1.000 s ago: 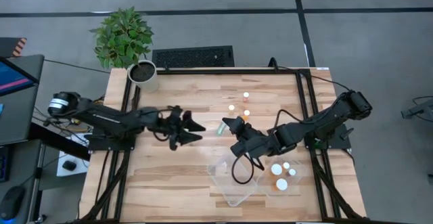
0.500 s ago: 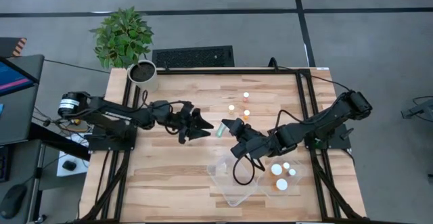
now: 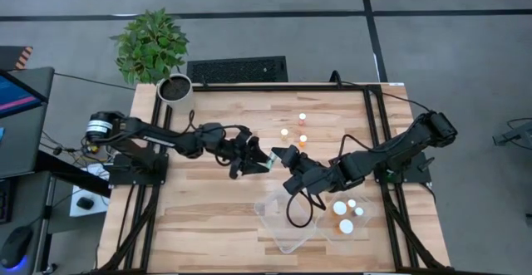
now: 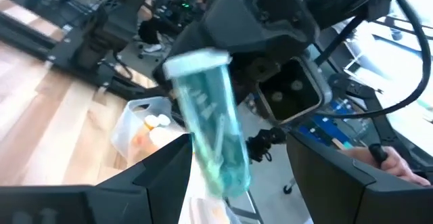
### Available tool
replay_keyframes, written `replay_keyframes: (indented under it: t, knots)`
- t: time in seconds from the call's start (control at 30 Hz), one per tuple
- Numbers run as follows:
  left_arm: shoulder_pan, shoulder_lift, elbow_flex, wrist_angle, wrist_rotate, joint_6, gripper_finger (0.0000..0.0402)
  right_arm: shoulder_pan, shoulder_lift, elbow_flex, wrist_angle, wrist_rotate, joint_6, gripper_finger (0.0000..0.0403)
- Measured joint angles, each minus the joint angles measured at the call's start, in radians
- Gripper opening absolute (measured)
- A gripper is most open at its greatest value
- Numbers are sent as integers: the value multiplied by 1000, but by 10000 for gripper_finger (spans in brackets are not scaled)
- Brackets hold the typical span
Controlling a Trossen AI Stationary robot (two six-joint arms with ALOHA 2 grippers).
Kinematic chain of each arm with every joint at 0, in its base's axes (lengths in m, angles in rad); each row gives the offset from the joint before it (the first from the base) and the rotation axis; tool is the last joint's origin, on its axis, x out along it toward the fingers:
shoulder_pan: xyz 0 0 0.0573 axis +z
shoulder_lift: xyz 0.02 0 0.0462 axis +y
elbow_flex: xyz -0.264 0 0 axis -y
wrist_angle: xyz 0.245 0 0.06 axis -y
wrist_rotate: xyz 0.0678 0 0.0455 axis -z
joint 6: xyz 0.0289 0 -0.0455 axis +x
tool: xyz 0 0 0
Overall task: Pick and place medicine bottles into bin by pill shape (circle, oval)
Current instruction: Put the green pill bottle into the left transparent bin
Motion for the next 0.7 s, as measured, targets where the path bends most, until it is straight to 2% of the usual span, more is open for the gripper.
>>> replay_keyframes:
  t: [0.13, 0.47, 0.7]
  knots:
    - [0, 19, 22, -5, 39, 0, 235, -2, 0, 0, 0, 0, 0, 116]
    - [0, 24, 26, -11, 46, 5, 232, -2, 0, 0, 0, 3, 1, 116]
    - [0, 24, 25, -15, 43, 5, 170, -2, 0, 0, 4, 2, 3, 116]
